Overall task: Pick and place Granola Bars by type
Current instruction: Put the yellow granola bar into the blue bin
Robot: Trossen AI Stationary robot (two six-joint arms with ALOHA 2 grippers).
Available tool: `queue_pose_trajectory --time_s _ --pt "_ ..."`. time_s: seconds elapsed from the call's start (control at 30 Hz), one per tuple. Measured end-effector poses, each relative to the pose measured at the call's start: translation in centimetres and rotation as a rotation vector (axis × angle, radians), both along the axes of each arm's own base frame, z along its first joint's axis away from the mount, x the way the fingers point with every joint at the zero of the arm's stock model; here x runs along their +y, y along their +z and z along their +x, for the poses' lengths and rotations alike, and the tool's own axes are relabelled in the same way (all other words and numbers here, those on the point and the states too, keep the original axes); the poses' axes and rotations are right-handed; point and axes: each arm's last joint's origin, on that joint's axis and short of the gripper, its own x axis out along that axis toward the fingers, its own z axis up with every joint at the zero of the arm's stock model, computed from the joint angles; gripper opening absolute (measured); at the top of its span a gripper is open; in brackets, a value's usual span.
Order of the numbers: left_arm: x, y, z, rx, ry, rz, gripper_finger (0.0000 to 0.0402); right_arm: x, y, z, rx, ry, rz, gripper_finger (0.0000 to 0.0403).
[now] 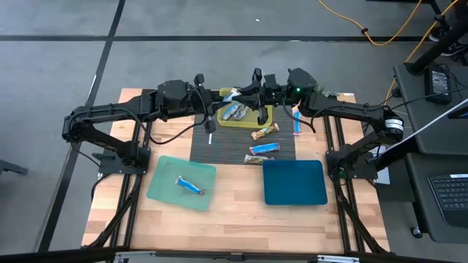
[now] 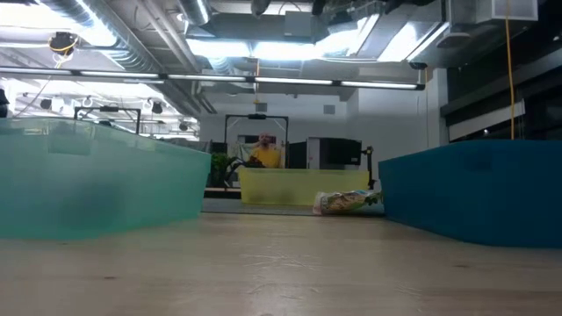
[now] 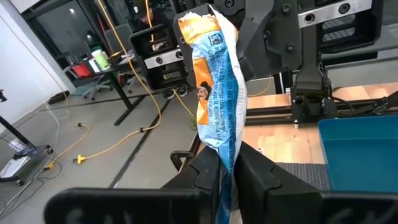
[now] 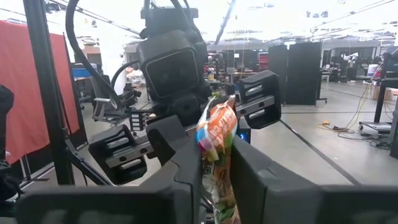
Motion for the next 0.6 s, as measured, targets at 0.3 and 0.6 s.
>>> queue_pose_trajectory --time_s 0.3,0.6 --pt "-0.6 -0.1 -0.1 0.013 -0.077 -0.026 0.0095 0.0 0.0 0.0 -0.001 0.002 -0.001 0.0065" --pt "-1.9 3.0 -2.6 0.045 0.018 0.004 0.0184 0.1 0.0 0.0 0.001 0.028 -0.008 0.0063"
